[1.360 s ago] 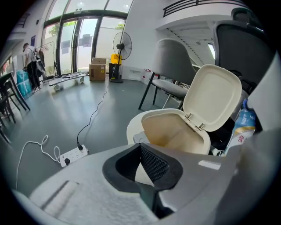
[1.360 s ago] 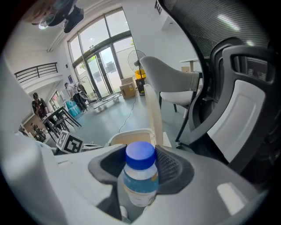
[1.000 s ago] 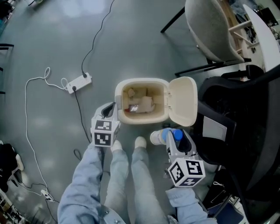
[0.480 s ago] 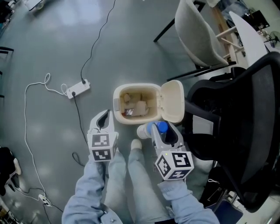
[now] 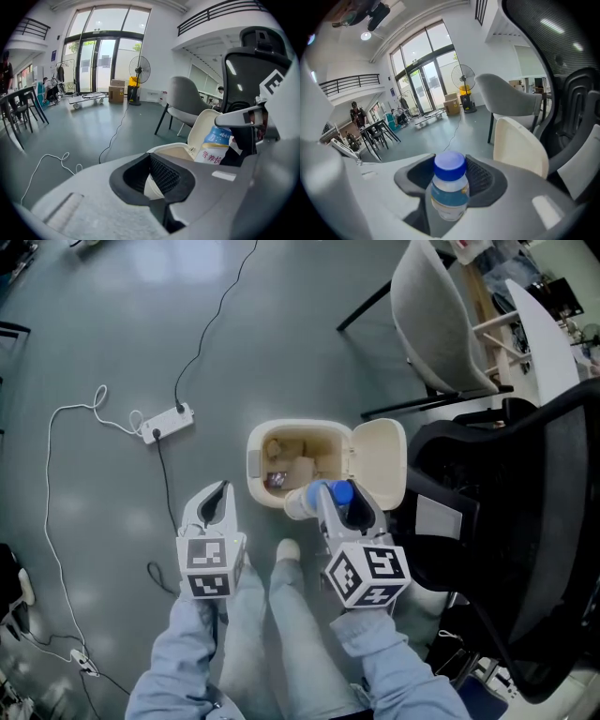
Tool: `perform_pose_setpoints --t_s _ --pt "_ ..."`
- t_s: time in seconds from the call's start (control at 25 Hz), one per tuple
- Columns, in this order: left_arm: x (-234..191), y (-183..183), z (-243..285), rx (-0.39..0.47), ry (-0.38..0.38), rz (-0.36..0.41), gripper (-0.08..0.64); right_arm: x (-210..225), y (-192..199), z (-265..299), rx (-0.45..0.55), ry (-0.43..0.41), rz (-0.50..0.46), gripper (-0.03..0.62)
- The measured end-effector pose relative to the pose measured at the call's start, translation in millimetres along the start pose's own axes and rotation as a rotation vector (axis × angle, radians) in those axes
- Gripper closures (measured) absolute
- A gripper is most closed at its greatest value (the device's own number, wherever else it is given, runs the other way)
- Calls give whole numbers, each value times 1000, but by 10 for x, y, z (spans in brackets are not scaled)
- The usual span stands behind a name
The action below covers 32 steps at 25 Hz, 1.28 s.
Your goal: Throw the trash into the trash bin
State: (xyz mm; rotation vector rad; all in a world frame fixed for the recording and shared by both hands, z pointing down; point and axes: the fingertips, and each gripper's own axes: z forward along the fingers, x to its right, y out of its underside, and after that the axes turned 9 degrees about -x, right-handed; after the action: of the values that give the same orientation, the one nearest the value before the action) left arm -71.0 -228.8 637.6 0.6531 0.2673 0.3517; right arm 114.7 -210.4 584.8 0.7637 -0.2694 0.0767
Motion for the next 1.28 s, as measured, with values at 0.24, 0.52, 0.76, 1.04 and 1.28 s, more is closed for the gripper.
perform_pose_setpoints --t_s 0.24,0.52,0.76,1.04,1.28 --pt "-112 82 42 -16 -6 -36 560 -31 -11 381 -19 -5 -22 390" --pt "-229 138 56 -26 -25 -63 560 78 63 827 -20 25 -54 391" --pt "-281 228 19 -40 -34 -76 560 238 304 1314 -43 57 -62 391" --pt "-347 362 9 -62 -42 -89 560 301 515 1624 -87 77 -82 390" --pt "-415 418 2 -70 -49 -103 560 264 591 1687 -131 62 -119 388"
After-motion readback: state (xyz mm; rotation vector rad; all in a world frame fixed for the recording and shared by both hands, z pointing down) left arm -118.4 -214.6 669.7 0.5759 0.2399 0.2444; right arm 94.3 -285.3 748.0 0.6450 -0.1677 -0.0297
